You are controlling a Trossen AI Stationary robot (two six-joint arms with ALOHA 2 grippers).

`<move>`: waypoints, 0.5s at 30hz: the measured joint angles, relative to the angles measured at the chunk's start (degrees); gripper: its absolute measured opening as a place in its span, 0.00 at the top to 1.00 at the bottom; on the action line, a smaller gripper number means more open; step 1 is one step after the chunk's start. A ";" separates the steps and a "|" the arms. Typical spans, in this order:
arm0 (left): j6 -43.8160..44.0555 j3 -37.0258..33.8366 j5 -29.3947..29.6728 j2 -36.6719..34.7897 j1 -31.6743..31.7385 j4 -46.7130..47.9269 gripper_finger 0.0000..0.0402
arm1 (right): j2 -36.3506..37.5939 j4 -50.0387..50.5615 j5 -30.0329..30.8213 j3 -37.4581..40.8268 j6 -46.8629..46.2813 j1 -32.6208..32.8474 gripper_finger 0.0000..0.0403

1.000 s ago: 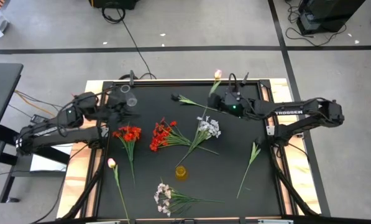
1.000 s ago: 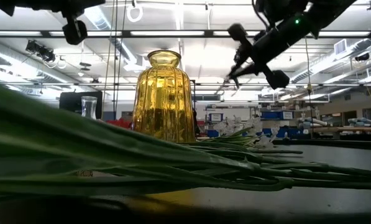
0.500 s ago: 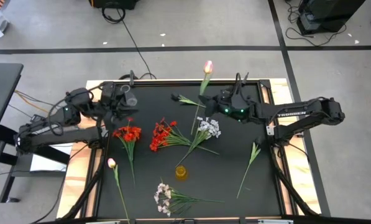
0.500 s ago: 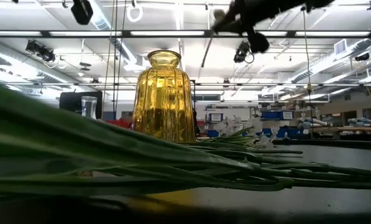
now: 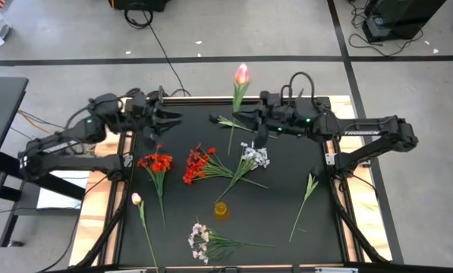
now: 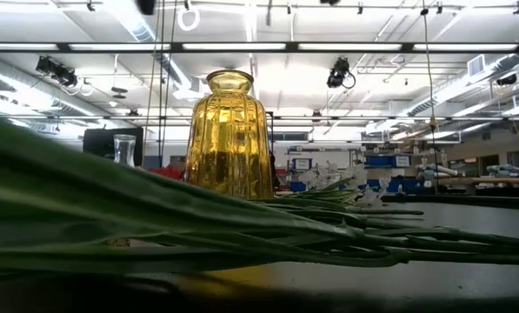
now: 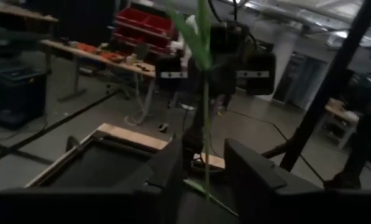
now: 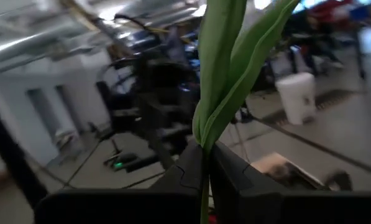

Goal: Sort flowers into vase by color
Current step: Put the top pink flower into the yellow vase

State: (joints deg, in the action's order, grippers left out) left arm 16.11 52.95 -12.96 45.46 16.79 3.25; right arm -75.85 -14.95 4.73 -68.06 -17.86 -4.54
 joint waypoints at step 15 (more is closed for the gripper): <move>-1.94 -0.05 -1.22 14.62 -6.75 -16.54 0.51 | -14.59 6.37 -13.03 -18.06 7.10 -0.46 0.94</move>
State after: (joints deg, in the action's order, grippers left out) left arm 14.17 52.90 -14.17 60.08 10.04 -13.29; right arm -90.43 -8.58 -8.29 -86.13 -10.77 -4.99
